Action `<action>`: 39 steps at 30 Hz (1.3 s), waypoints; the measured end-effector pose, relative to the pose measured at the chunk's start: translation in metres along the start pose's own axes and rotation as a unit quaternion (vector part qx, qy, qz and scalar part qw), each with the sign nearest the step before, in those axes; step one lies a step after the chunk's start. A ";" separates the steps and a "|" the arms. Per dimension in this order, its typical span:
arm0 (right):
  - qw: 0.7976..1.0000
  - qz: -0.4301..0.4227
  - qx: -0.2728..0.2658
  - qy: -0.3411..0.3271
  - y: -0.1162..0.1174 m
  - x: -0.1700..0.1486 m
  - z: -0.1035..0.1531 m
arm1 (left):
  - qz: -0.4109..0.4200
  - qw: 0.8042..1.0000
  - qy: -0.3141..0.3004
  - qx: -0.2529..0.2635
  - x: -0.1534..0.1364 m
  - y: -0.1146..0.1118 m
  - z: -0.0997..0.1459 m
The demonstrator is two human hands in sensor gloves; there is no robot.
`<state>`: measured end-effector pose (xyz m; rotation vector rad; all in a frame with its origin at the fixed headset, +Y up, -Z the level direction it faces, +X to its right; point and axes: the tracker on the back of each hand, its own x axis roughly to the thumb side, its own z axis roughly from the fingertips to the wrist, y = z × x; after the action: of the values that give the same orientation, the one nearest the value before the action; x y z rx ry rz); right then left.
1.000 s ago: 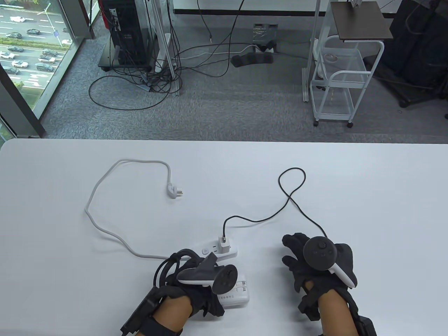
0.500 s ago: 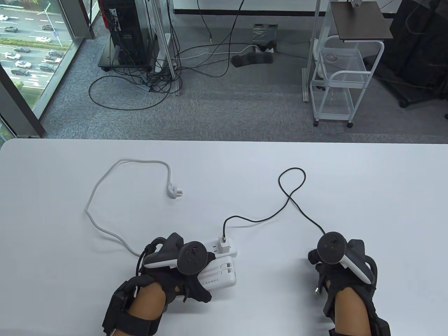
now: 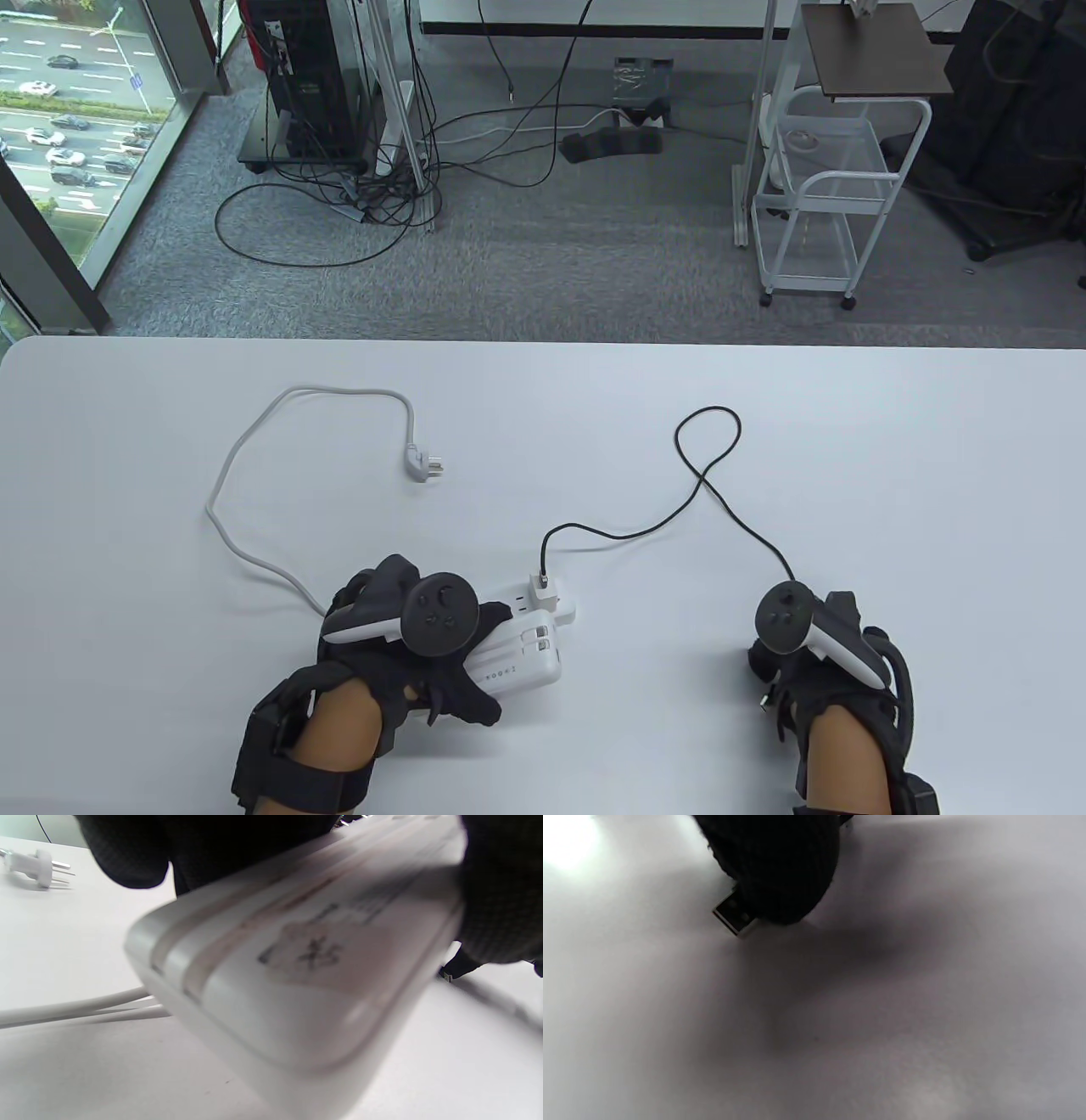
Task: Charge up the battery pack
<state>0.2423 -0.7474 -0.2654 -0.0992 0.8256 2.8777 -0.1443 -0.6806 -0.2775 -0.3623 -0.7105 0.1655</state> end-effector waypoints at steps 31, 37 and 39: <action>0.939 -0.140 -0.149 -0.276 -0.025 0.087 0.033 | -0.099 0.994 -0.009 0.044 0.012 -0.011 -0.014; 0.938 -0.157 -0.139 -0.277 -0.021 0.108 0.036 | -0.103 0.994 -0.007 0.041 0.014 -0.011 -0.014; 0.937 -0.176 -0.128 -0.275 -0.019 0.110 0.035 | -0.113 0.993 -0.006 0.039 0.016 -0.012 -0.014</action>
<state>0.1359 -0.6994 -0.2573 0.4616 0.2883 2.4549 -0.1226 -0.6911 -0.2736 -0.2051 -0.7500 -0.0188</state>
